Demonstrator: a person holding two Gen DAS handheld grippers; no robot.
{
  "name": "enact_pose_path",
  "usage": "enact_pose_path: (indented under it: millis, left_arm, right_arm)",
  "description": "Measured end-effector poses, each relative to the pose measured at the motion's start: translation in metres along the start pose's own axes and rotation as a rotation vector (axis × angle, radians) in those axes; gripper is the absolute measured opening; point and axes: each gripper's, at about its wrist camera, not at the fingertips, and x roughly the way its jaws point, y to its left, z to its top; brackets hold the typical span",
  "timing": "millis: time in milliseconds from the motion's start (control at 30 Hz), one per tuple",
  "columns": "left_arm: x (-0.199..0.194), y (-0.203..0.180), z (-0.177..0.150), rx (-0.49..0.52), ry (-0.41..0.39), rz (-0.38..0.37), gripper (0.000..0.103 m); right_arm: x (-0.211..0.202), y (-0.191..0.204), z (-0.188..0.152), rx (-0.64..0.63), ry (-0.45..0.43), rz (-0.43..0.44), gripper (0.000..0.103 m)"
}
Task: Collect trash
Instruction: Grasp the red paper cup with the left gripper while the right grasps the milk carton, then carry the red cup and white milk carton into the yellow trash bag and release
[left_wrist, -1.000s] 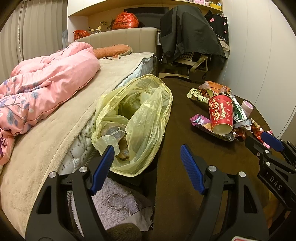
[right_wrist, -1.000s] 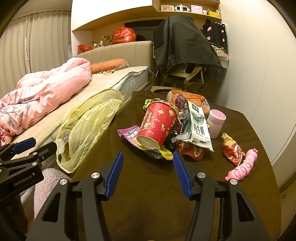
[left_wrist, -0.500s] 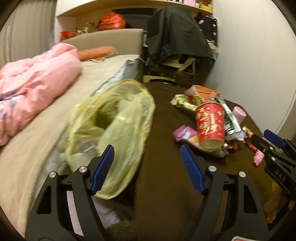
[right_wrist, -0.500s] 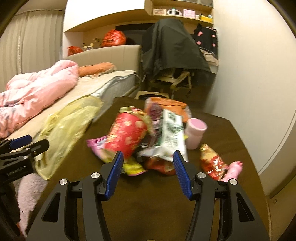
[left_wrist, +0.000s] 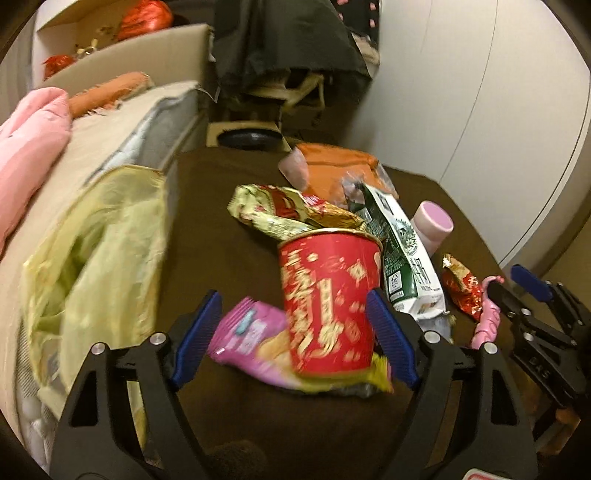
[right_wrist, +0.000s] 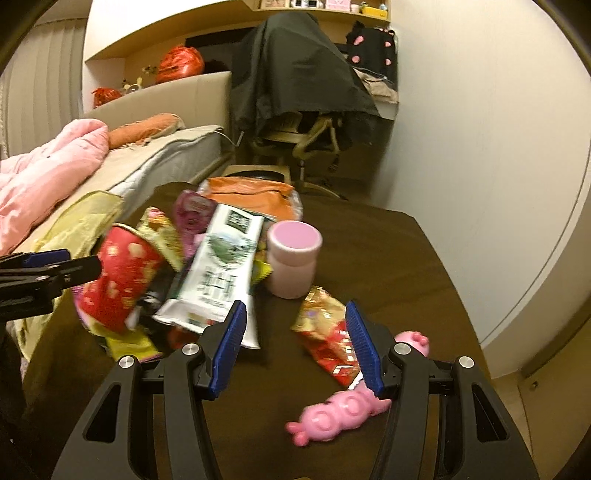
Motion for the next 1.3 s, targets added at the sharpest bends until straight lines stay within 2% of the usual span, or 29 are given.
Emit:
enact_pose_path:
  millis: [67,200,367,567,667,767,933,1067,1167,1300]
  left_arm:
    - [0.017,-0.002,0.004,-0.013,0.048,-0.053,0.066]
    - [0.038,-0.002,0.002,-0.048,0.135,-0.082,0.056]
    - [0.02,0.01,-0.004,-0.076,0.111,-0.157,0.053]
    - [-0.022,0.019,-0.011,-0.054,0.061,-0.196,0.053]
    - [-0.035,0.026,-0.014,-0.049,0.032,-0.18,0.053]
    - [-0.041,0.035,-0.019,-0.056,0.018,-0.146,0.053]
    - [-0.049,0.051,-0.025,-0.078,-0.008,-0.105,0.053]
    - [-0.049,0.061,-0.029,-0.087,-0.005,-0.074,0.053]
    - [-0.055,0.068,-0.033,-0.087,-0.018,-0.064,0.053]
    - [-0.062,0.076,-0.037,-0.096,-0.039,-0.069,0.053]
  right_arm:
    - [-0.001,-0.008,-0.005,0.01,0.01,-0.011,0.053]
    - [-0.003,-0.027,-0.018,0.027,0.038,-0.045,0.053]
    - [-0.006,-0.039,-0.022,0.052,0.052,-0.025,0.053]
    - [0.012,-0.009,-0.001,0.043,0.083,0.154,0.053]
    - [0.028,0.015,0.02,0.021,0.085,0.215,0.053]
    - [0.055,0.037,0.04,0.006,0.13,0.252,0.053]
    - [0.099,0.055,0.056,-0.018,0.242,0.192,0.053]
    - [0.108,0.058,0.059,-0.022,0.283,0.17,0.053]
    - [0.11,0.057,0.055,-0.01,0.305,0.183,0.048]
    - [0.094,0.059,0.053,-0.029,0.275,0.153,0.047]
